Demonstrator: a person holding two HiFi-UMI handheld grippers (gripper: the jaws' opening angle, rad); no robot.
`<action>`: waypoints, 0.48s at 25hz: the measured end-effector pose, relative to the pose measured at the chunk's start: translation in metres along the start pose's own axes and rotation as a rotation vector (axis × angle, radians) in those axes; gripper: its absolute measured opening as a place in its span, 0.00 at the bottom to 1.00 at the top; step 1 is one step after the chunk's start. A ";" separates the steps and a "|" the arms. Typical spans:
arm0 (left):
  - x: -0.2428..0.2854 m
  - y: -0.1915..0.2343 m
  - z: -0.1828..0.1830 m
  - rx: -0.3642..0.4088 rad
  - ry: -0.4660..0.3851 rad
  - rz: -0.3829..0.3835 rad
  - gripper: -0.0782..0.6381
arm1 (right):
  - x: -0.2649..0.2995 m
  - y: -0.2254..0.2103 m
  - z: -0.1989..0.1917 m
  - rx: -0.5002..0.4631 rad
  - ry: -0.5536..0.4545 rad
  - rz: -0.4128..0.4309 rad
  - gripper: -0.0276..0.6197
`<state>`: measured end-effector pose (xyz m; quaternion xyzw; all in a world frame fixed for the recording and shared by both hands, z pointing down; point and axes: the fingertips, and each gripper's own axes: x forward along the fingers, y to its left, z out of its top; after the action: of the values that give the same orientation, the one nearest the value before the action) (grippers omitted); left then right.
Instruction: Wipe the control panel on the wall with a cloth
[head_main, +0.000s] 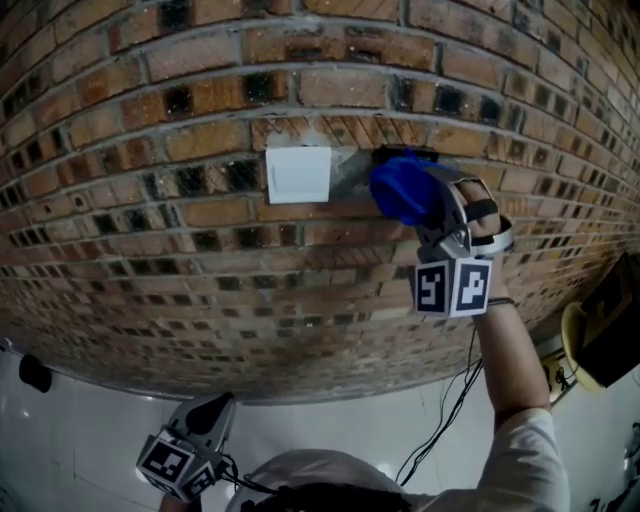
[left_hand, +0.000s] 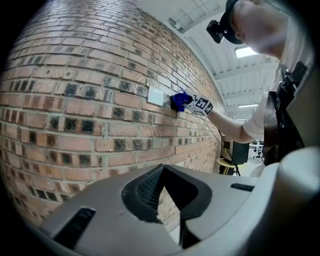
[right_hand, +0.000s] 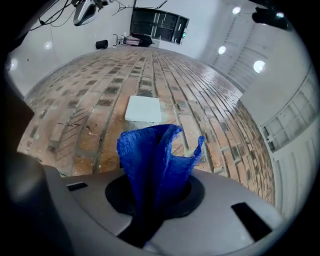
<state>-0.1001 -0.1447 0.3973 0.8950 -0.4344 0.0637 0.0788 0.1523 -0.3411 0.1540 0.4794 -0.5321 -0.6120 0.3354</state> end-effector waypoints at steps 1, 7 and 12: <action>0.001 0.002 0.000 0.002 0.000 -0.004 0.11 | -0.001 0.008 0.001 -0.003 0.006 0.009 0.18; 0.006 0.003 0.004 0.010 -0.009 -0.034 0.11 | -0.012 0.070 0.002 -0.014 0.018 0.134 0.18; 0.008 0.005 0.003 0.007 -0.009 -0.047 0.11 | -0.015 0.126 -0.003 -0.015 0.034 0.302 0.18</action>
<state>-0.0996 -0.1543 0.3966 0.9054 -0.4136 0.0594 0.0754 0.1471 -0.3548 0.2804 0.4020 -0.5878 -0.5502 0.4360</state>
